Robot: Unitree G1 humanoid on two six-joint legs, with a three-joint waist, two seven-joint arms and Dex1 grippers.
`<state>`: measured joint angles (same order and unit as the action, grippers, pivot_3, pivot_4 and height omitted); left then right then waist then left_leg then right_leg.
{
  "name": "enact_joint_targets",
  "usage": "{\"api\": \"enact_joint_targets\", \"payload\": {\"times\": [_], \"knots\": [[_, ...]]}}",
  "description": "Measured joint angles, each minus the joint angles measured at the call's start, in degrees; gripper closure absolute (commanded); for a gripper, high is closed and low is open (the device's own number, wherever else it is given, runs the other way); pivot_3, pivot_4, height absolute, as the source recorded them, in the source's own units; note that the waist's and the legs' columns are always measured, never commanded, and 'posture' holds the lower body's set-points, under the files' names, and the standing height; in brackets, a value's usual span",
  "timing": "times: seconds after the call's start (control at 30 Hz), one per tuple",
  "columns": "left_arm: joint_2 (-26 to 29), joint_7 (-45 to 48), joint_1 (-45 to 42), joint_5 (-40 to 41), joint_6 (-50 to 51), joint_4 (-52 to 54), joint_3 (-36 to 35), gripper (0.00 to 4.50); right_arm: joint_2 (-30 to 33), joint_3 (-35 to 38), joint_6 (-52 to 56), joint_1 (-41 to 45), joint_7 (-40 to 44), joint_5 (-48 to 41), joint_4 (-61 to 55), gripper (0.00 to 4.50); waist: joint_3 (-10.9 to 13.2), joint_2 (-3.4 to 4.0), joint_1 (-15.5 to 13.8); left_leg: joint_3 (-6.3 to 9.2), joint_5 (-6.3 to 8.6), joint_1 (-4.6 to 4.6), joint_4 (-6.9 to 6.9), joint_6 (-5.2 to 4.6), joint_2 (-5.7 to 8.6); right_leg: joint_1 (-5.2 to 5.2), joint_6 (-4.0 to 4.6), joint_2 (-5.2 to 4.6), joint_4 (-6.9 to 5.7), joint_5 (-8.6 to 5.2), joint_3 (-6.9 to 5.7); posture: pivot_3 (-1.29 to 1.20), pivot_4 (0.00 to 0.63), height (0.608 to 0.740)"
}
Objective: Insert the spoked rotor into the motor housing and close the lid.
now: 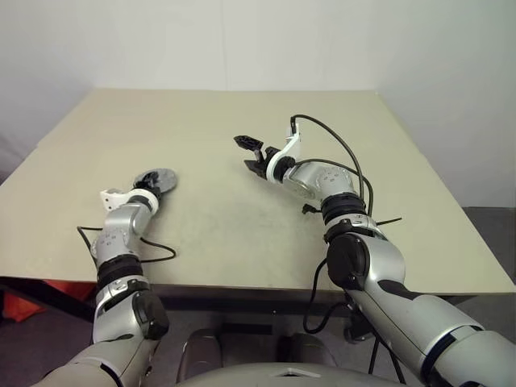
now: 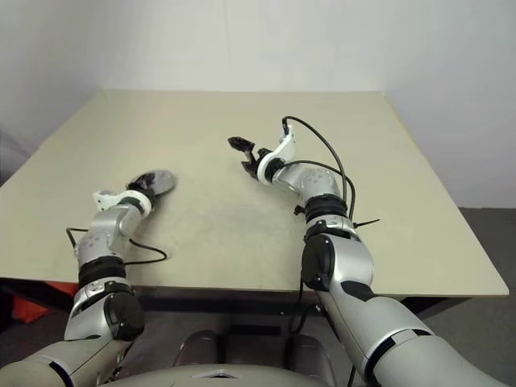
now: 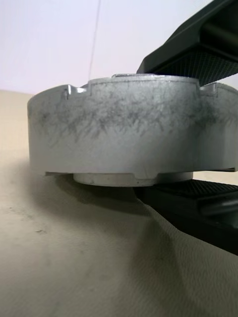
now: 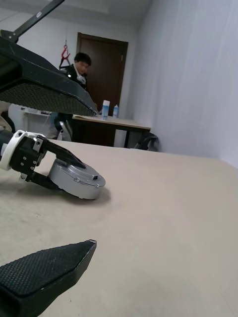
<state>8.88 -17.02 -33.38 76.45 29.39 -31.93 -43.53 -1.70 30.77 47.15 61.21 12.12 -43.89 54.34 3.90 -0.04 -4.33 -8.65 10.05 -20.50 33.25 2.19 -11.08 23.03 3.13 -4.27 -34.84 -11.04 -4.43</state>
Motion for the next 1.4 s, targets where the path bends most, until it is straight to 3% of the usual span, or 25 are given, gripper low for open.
{"api": "enact_joint_targets", "payload": {"times": [0.13,0.33,0.6,0.77,0.87,0.97,1.13,1.3,1.4], "knots": [[-0.47,-4.55,0.44,1.24,0.60,3.05,-0.95,0.57,-0.11,0.00,-0.08,-0.01,-0.02,0.20,0.02,0.00,-0.02,0.00,0.13,0.00,0.02,-0.01,-0.04,-0.03,0.01,0.00,0.05,0.00,0.01,-0.01,0.00,0.00,0.000,0.740],[-4.21,-14.53,5.09,7.36,2.91,13.88,-2.22,0.57,-0.05,0.02,-0.26,-0.01,-0.03,0.37,0.34,0.00,-0.05,0.01,0.27,-0.02,0.15,-0.07,-0.04,-0.23,0.02,0.01,0.42,-0.01,0.07,0.09,0.01,0.00,0.000,0.740],[-8.86,-29.54,20.44,23.34,9.16,34.01,2.62,0.57,-0.19,0.05,-0.45,-0.14,-0.07,1.13,1.22,0.00,-0.49,0.07,-0.25,-0.10,0.45,-0.14,0.05,-0.41,0.16,-0.15,-0.08,-0.04,0.12,-0.29,0.06,0.00,0.000,0.740],[-7.17,-34.73,27.66,33.27,9.76,40.97,8.27,0.57,-0.16,-0.01,-0.61,-0.17,-0.01,1.33,1.26,0.00,-0.63,0.08,-0.44,-0.11,0.47,-0.01,0.06,-0.39,0.18,-0.21,-0.26,-0.04,0.12,-0.40,0.06,0.00,0.000,0.740],[-2.64,-31.30,29.29,34.58,15.52,41.67,15.29,0.57,0.00,-1.79,-1.51,-0.28,1.62,2.87,1.24,0.00,-0.57,-0.03,-1.32,-0.05,0.38,-0.11,0.09,-0.25,0.14,-0.17,-0.28,0.00,0.08,-0.41,-0.01,0.00,0.000,0.740],[3.86,-21.42,26.28,29.77,19.07,42.16,20.49,0.57,-0.39,-8.24,-5.22,-2.24,7.67,7.34,-0.92,0.00,-0.55,-0.18,-1.49,0.07,0.25,-0.16,0.07,-0.04,0.07,-0.17,-0.28,0.04,0.06,-0.40,-0.08,0.00,0.000,0.740],[13.17,-1.14,22.91,11.61,19.77,43.80,27.97,0.57,1.26,-18.73,-17.76,-10.70,22.10,14.74,-11.29,0.00,-0.56,-0.19,-1.33,0.08,0.24,-0.12,0.07,-0.04,0.17,-0.25,-0.31,-0.02,0.09,-0.39,0.00,0.00,0.000,0.740],[18.81,15.86,23.05,-3.31,18.47,44.94,34.77,0.57,10.56,-22.05,-21.63,-12.71,34.19,17.93,-12.24,0.00,-0.55,-0.18,-1.46,0.11,0.25,-0.13,0.06,-0.06,0.15,-0.25,-0.26,0.00,0.05,-0.38,-0.02,0.00,0.000,0.740],[20.07,24.82,23.45,-15.02,11.76,45.14,37.96,0.57,17.06,-22.85,-23.02,-14.04,41.77,19.29,-12.24,0.00,-0.54,-0.15,-1.32,0.11,0.27,-0.12,0.06,-0.11,0.16,-0.29,-0.24,-0.01,0.07,-0.38,-0.01,0.00,0.000,0.740]]}}
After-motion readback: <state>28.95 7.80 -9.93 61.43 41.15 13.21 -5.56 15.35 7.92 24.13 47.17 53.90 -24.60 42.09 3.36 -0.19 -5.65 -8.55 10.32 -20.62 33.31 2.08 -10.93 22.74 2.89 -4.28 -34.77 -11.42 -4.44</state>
